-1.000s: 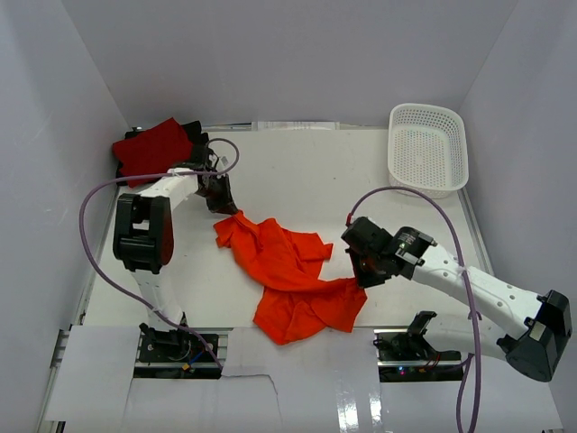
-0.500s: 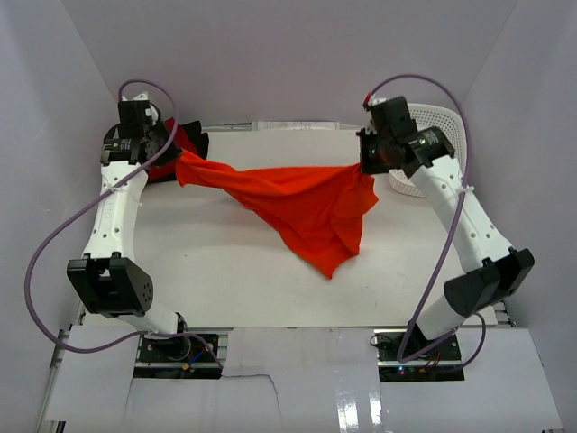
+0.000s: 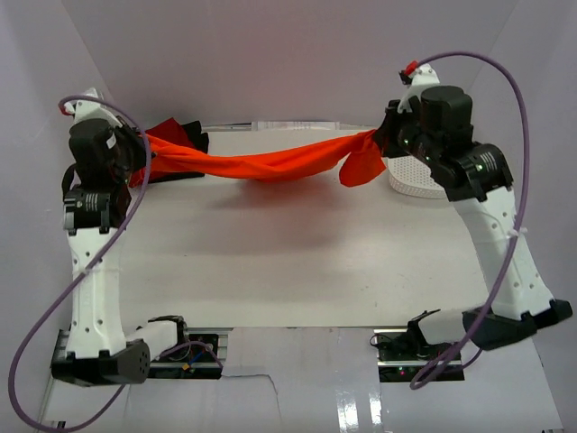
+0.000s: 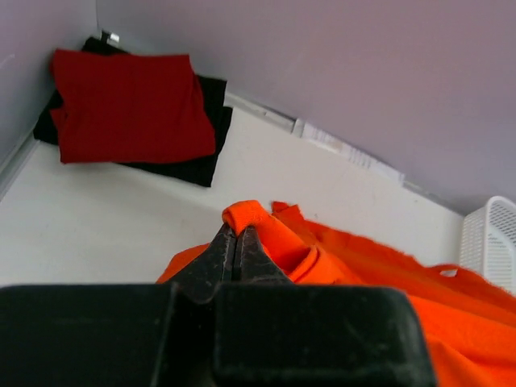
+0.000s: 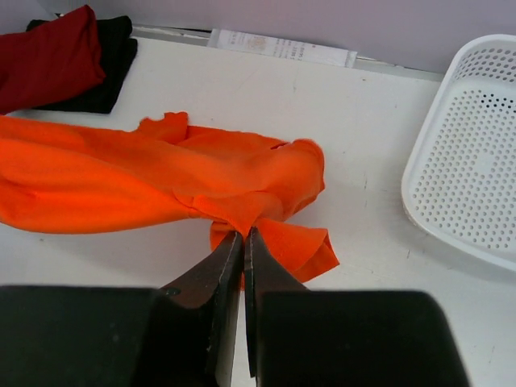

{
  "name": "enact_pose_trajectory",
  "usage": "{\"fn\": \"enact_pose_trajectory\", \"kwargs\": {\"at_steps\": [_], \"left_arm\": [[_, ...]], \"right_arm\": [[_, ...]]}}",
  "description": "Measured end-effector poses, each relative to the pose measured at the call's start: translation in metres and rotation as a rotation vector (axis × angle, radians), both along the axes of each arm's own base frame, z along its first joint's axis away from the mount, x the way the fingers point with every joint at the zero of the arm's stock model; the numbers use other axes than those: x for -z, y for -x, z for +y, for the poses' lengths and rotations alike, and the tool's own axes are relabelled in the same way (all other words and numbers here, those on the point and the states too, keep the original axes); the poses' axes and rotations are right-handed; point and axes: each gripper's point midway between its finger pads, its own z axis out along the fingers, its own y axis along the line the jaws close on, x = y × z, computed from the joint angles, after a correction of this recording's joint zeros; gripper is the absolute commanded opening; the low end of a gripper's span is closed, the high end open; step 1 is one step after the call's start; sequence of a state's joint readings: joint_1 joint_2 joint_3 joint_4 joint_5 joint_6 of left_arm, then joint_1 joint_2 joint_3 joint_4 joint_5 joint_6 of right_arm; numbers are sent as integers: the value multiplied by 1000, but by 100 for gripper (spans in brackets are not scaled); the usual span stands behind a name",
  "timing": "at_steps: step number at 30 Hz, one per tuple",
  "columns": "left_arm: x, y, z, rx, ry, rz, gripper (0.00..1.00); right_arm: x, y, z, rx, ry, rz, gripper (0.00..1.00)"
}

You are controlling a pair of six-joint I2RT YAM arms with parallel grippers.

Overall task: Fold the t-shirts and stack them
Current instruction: Flatten out the tshirt

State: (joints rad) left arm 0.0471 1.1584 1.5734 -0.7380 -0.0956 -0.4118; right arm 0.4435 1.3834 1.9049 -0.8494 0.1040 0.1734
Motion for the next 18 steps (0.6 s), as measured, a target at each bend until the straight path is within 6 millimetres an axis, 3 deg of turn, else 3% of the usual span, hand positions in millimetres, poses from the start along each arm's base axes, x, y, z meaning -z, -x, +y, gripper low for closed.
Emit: {"fn": "enact_pose_trajectory", "kwargs": {"at_steps": [3, 10, 14, 18], "left_arm": [[-27, 29, -3, 8, -4, -120, 0], [-77, 84, -12, 47, -12, -328, 0], [-90, 95, -13, 52, -19, -369, 0], [-100, 93, -12, 42, -33, -373, 0]], "right_arm": [[-12, 26, -11, -6, -36, -74, 8], [-66, 83, -30, -46, -147, -287, 8], [-89, 101, -38, -51, -173, -343, 8], [-95, 97, -41, -25, -161, -328, 8]]}}
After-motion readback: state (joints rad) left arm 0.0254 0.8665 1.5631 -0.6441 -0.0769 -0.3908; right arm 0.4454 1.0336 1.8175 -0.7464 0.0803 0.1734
